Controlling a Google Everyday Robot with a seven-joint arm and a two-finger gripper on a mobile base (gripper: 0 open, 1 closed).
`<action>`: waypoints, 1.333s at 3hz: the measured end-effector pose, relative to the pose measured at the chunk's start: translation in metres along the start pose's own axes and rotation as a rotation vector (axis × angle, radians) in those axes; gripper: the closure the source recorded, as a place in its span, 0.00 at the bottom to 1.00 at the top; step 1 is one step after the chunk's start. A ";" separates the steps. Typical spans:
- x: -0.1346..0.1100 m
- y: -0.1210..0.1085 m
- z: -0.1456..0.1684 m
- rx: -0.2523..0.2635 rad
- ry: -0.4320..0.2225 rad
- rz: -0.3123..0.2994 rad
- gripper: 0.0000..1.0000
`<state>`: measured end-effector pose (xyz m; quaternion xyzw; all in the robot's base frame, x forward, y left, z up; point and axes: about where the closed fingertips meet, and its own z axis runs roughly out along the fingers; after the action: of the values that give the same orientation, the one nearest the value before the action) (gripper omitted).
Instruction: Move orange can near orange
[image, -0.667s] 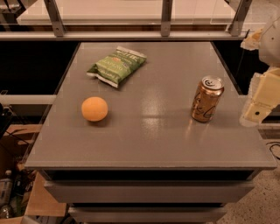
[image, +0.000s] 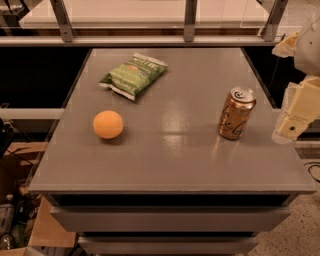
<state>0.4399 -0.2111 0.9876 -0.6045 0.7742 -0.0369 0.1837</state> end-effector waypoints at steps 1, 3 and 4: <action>-0.001 -0.003 0.014 -0.035 -0.076 -0.009 0.00; -0.003 -0.020 0.060 -0.088 -0.240 -0.023 0.00; 0.004 -0.034 0.079 -0.098 -0.291 0.001 0.00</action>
Offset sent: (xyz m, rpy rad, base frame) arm 0.0396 0.0145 -0.0509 0.2799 0.0161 0.1536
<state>0.4963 -0.2113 0.9223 -0.6115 0.7405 0.0886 0.2643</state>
